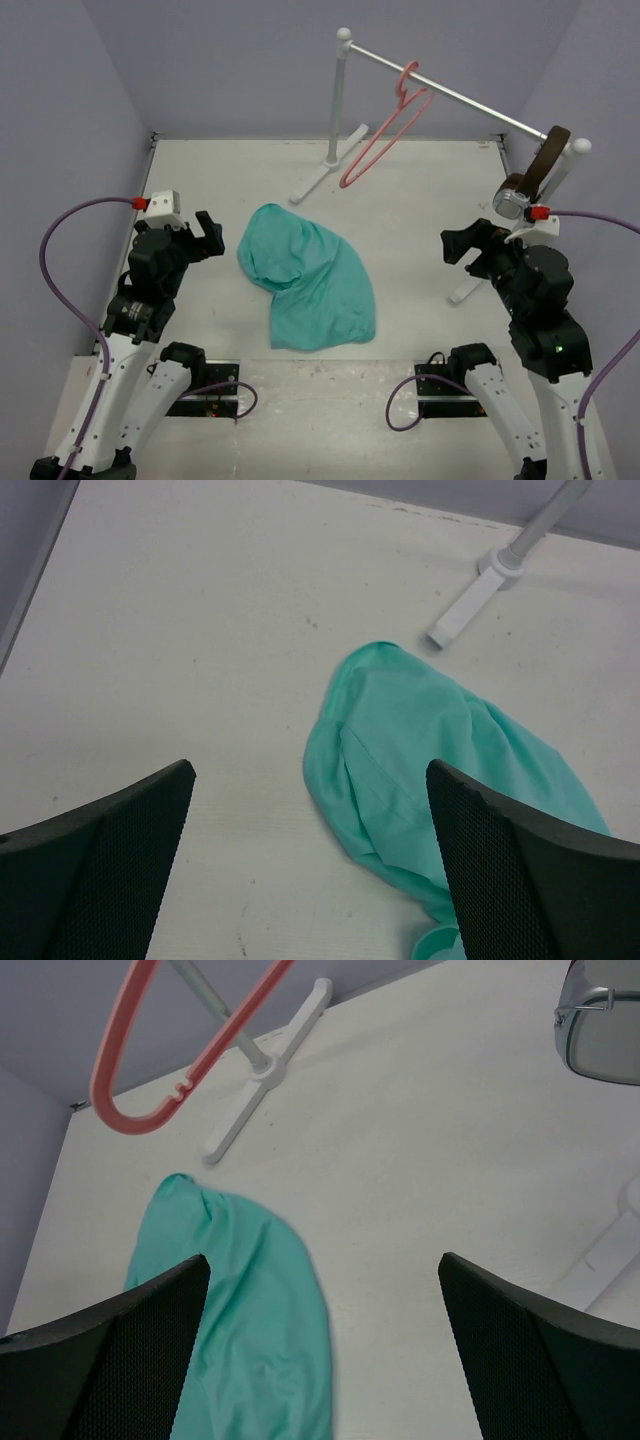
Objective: Place the t-shirt on the hanger
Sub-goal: Pick up the hanger from the clothesline.
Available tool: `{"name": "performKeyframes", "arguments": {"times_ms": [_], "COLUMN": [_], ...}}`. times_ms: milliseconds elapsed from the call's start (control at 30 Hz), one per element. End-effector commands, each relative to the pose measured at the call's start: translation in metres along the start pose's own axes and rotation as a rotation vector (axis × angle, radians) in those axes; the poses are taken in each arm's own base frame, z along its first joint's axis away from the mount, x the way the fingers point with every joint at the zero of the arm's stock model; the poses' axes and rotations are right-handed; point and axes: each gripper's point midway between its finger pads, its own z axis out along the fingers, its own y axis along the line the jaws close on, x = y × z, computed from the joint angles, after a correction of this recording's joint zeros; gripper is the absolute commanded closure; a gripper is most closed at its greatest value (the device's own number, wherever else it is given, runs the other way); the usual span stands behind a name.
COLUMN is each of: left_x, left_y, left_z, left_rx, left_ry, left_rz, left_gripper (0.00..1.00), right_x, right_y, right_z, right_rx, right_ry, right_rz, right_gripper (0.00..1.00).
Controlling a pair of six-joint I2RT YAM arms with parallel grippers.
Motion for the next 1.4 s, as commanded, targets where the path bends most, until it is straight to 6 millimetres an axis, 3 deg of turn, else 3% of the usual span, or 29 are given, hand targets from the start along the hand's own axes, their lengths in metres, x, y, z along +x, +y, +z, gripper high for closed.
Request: {"name": "performKeyframes", "arguments": {"times_ms": [0, 167, 300, 367, 567, 667, 700, 733, 767, 833, 967, 1000, 1067, 1367], "left_x": [-0.008, -0.008, -0.007, -0.005, -0.002, -0.003, -0.003, -0.003, -0.003, -0.002, -0.002, -0.002, -0.002, -0.003], "left_y": [-0.001, 0.001, 0.001, 0.001, -0.001, -0.001, -0.001, -0.001, -0.001, -0.002, -0.004, -0.005, -0.005, -0.006], "left_z": [0.001, 0.002, 0.003, 0.004, 0.006, 0.005, 0.005, 0.005, 0.005, 0.006, 0.006, 0.006, 0.006, 0.005], "left_rx": [0.001, -0.010, -0.012, -0.011, -0.002, -0.002, -0.002, -0.001, -0.002, 0.004, 0.012, 0.017, 0.019, 0.027], "left_ry": [-0.040, -0.035, -0.031, -0.023, -0.011, -0.015, -0.017, -0.016, -0.015, -0.011, -0.010, -0.010, -0.010, -0.014], "left_rz": [-0.007, -0.006, -0.005, -0.003, 0.000, 0.000, -0.001, -0.001, 0.000, -0.001, 0.000, 0.000, 0.000, 0.000], "left_gripper": [0.00, 0.00, 0.00, 0.00, 0.00, 0.00, 0.00, 0.00, 0.00, 0.00, 0.00, 0.00, 0.00, 0.00], "right_x": [-0.006, -0.015, -0.027, -0.040, -0.055, -0.075, -0.074, -0.061, -0.073, -0.058, -0.030, -0.046, -0.027, -0.031], "right_y": [0.021, 0.093, 0.114, 0.131, 0.127, 0.141, 0.141, 0.134, 0.142, 0.131, 0.110, 0.119, 0.105, 0.094], "right_z": [0.011, 0.020, 0.056, 0.089, 0.176, 0.205, 0.215, 0.228, 0.233, 0.253, 0.259, 0.253, 0.254, 0.240], "right_rx": [-0.098, -0.458, -0.422, -0.325, 0.119, 0.233, 0.278, 0.324, 0.325, 0.416, 0.483, 0.432, 0.446, 0.482], "right_ry": [-0.022, 0.024, 0.090, 0.101, 0.050, -0.010, -0.008, 0.022, -0.003, 0.021, 0.064, 0.004, 0.017, -0.013], "right_rz": [0.070, 0.134, 0.156, 0.132, 0.032, -0.035, -0.068, -0.110, -0.122, -0.183, -0.229, -0.179, -0.189, -0.163], "right_gripper": [0.01, 0.01, 0.01, 0.01, 0.01, 0.01, 0.01, 0.01, 0.01, 0.08, 0.27, 0.33, 0.53, 0.84]}}
